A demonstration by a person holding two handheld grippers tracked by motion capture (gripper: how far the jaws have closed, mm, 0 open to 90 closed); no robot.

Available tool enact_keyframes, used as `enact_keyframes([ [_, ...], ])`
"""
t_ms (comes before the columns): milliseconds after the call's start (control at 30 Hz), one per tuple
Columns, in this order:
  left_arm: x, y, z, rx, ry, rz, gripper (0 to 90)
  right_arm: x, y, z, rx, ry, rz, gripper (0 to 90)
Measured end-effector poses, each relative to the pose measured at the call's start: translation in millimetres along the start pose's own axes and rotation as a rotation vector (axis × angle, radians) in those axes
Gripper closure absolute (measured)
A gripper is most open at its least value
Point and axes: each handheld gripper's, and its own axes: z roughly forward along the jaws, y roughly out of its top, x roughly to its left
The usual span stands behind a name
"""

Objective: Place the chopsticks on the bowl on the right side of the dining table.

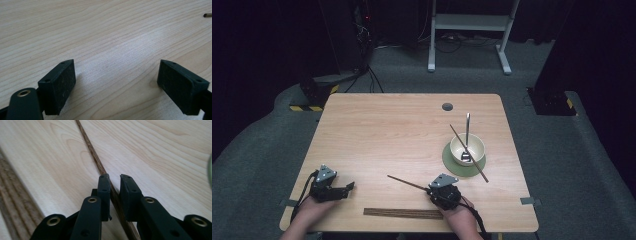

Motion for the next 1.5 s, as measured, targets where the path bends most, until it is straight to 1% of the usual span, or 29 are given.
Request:
enact_keyframes([
  [33,0.0,0.0,0.0,0.000,0.000,0.000,15.1,0.0,0.0,0.0,0.000,0.000,0.000,76.4],
  [100,-0.2,-0.1,-0.1,0.000,0.001,-0.002,15.1,-4.7,-0.2,-2.8,-0.002,-0.017,-0.003,72.5],
  [133,-0.2,-0.1,-0.1,0.000,0.001,-0.002,15.1,-4.7,-0.2,-2.8,-0.002,-0.017,-0.003,72.5],
  [167,-0.2,-0.1,-0.1,0.000,0.001,-0.002,15.1,-7.7,-1.8,-8.5,-0.014,-0.018,0.003,72.3],
  [200,-0.1,-0.1,-0.1,0.000,0.000,-0.003,15.1,-8.7,-3.0,-10.6,-0.017,-0.023,0.004,72.2],
  [367,0.1,-0.1,-0.1,-0.001,0.000,-0.001,15.1,-15.6,-11.4,-18.2,-0.005,-0.041,0.012,71.4],
  [467,0.4,-0.1,-0.1,0.000,-0.003,0.002,15.1,-19.9,-16.5,-20.9,0.005,-0.037,0.022,71.0],
  [533,0.4,-0.1,-0.1,0.000,-0.003,0.002,15.1,-20.5,-19.1,-20.2,0.011,-0.034,0.014,72.0],
  [600,0.6,0.0,-0.1,0.001,-0.005,0.003,15.0,-20.8,-19.2,-19.5,0.006,-0.033,0.016,76.4],
  [633,0.6,0.0,-0.1,0.001,-0.005,0.003,15.0,-20.8,-19.2,-19.5,0.006,-0.033,0.016,76.4],
  [733,0.3,-0.1,-0.2,0.000,-0.003,0.002,15.1,-19.1,-18.7,-18.9,0.005,-0.034,0.006,81.0],
  [867,0.2,-0.2,-0.3,0.000,-0.003,0.001,15.1,-17.5,-17.4,-18.7,0.011,-0.027,-0.002,83.1],
  [1033,0.2,-0.3,-0.5,0.000,-0.002,0.003,15.1,-17.0,-16.2,-18.0,0.013,-0.021,0.000,83.4],
  [1167,0.2,-0.3,-0.5,0.000,-0.003,0.004,15.1,-17.1,-14.6,-19.4,0.001,-0.020,-0.005,83.5],
  [1233,0.2,-0.3,-0.5,0.000,-0.003,0.003,15.1,-16.6,-12.5,-23.7,-0.020,-0.023,0.000,83.6],
  [1300,0.3,-0.3,-0.5,0.000,-0.003,0.003,15.1,-16.4,-11.9,-25.1,-0.026,-0.025,0.000,83.6],
  [1367,0.2,-0.3,-0.5,0.001,-0.003,0.003,15.1,-15.8,-9.5,-29.6,-0.049,-0.031,-0.001,83.6],
  [1433,0.2,-0.3,-0.5,0.000,-0.003,0.003,15.1,-15.8,-9.2,-30.6,-0.052,-0.032,-0.002,83.7],
  [1500,0.2,-0.4,-0.5,0.000,-0.003,0.003,15.1,-15.2,-7.4,-33.9,-0.068,-0.036,-0.004,83.7],
])
